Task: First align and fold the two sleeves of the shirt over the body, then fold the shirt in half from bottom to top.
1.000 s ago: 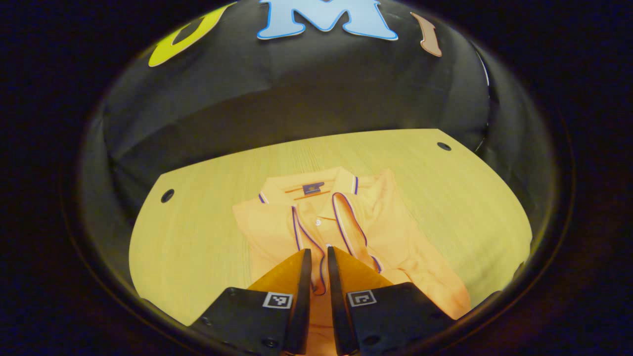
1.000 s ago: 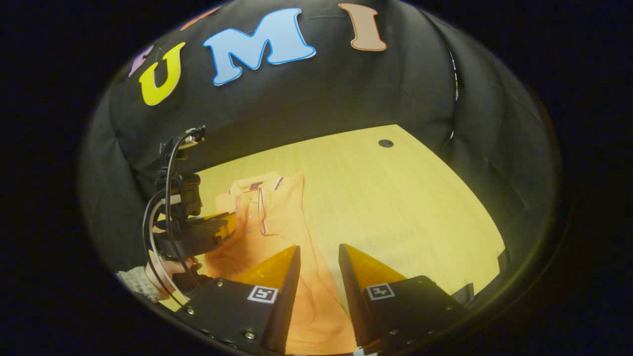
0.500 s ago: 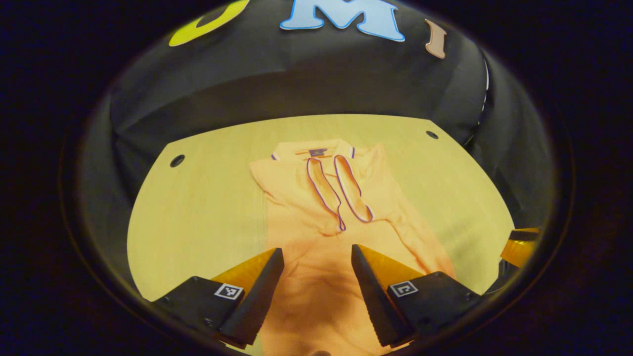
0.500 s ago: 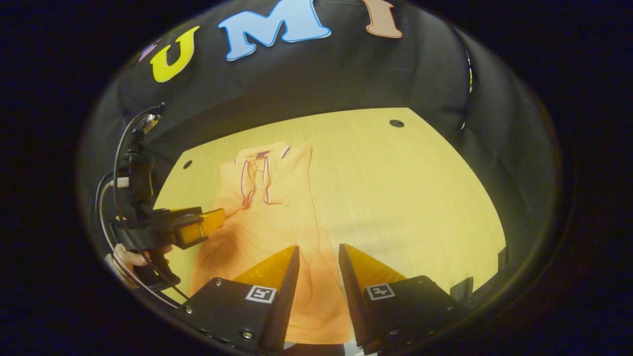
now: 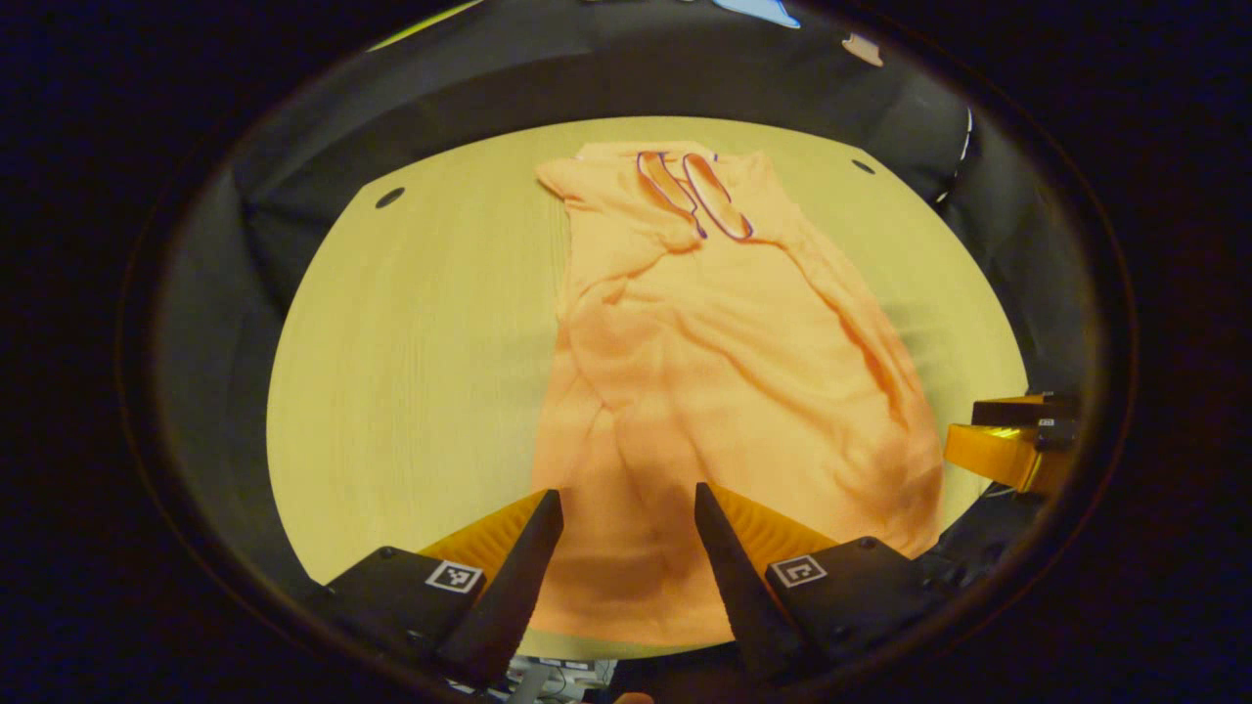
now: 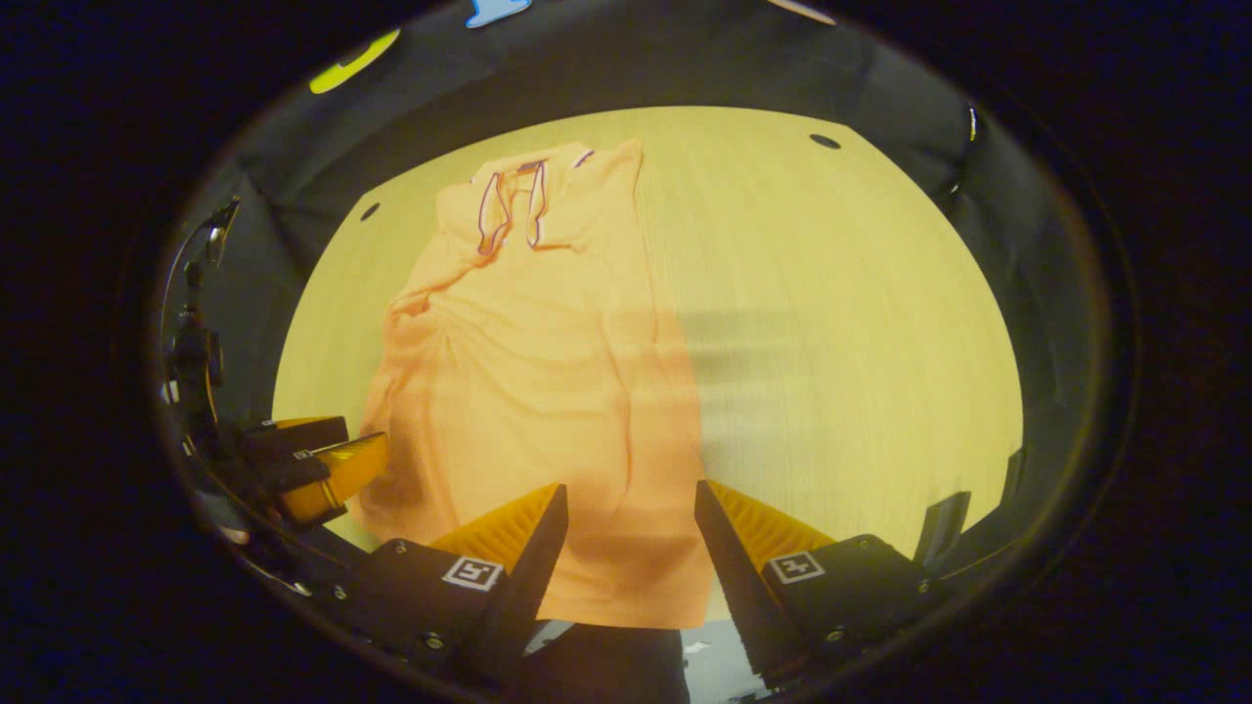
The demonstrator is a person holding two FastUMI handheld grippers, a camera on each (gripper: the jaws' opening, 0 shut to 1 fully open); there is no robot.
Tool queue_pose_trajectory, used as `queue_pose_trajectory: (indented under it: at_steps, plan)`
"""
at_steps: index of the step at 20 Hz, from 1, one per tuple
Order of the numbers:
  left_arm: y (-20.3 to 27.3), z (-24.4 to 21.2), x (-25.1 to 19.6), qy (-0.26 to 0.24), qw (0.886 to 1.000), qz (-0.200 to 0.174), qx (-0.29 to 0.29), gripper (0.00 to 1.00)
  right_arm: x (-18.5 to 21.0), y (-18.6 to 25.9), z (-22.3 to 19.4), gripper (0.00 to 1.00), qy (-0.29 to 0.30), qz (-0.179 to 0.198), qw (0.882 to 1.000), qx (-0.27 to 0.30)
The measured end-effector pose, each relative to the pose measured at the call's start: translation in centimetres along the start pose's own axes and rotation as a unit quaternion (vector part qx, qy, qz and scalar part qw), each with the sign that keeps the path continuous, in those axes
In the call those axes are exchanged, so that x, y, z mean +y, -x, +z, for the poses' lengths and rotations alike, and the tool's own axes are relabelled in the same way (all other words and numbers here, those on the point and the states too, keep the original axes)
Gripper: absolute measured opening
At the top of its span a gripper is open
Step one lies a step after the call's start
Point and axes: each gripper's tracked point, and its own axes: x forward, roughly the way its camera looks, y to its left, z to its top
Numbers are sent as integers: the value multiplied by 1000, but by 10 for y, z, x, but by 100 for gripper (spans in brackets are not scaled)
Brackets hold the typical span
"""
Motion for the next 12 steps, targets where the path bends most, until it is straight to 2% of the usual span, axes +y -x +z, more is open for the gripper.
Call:
queue_pose_trajectory:
  at_steps: [6, 9, 12]
  plan:
    - [-1, -59, 14, 21, 997, 22, 75, 92, 4, -18, -43, 83, 31, -13, 996, 78]
    - [-1, -74, 17, 32, 995, 23, 96, 92, 1, -27, -54, 83, 49, -28, 993, 107]
    - [-3, -69, 16, 39, 994, 21, 100, 86, -1, -33, -62, 83, 59, -38, 990, 124]
